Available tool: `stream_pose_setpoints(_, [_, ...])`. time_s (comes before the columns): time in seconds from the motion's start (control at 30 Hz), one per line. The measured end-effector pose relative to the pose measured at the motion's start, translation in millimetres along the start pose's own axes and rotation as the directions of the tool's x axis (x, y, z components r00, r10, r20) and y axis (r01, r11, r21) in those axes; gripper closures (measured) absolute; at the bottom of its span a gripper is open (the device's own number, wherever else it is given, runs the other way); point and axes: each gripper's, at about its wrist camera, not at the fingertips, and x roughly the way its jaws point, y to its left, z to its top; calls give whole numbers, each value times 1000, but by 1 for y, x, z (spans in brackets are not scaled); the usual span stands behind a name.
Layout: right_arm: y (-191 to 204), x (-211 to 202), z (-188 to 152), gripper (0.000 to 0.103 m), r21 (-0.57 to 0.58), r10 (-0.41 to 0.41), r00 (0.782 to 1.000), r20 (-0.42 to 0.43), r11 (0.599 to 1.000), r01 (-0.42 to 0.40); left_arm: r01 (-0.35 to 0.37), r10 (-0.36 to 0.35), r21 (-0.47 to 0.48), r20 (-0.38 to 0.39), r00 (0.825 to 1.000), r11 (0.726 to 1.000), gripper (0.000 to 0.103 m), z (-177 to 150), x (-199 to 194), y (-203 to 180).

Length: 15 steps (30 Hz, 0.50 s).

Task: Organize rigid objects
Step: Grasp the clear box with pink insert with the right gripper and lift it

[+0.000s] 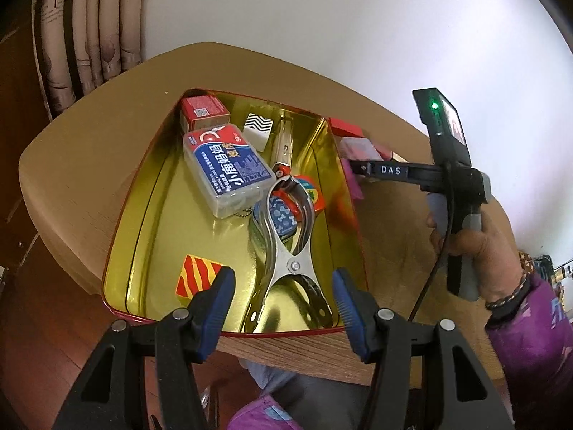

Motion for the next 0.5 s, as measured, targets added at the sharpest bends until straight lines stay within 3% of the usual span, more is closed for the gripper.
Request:
stream_pose_setpoints(0.23, [-20, -21, -22, 54, 39, 4, 1000, -17, 999, -4, -36, 36, 7, 4, 999, 999, 46, 0, 5, -2])
stream_pose_setpoints(0.33, [-44, -45, -56, 54, 85, -6, 1000, -14, 996, 7, -66, 64, 38, 36, 997, 997, 46, -2, 1, -8])
stream_pose_setpoints(0.5, [-102, -86, -125, 54, 196, -102, 995, -6, 975, 101, -73, 65, 139, 65, 996, 988, 46, -6, -5, -29])
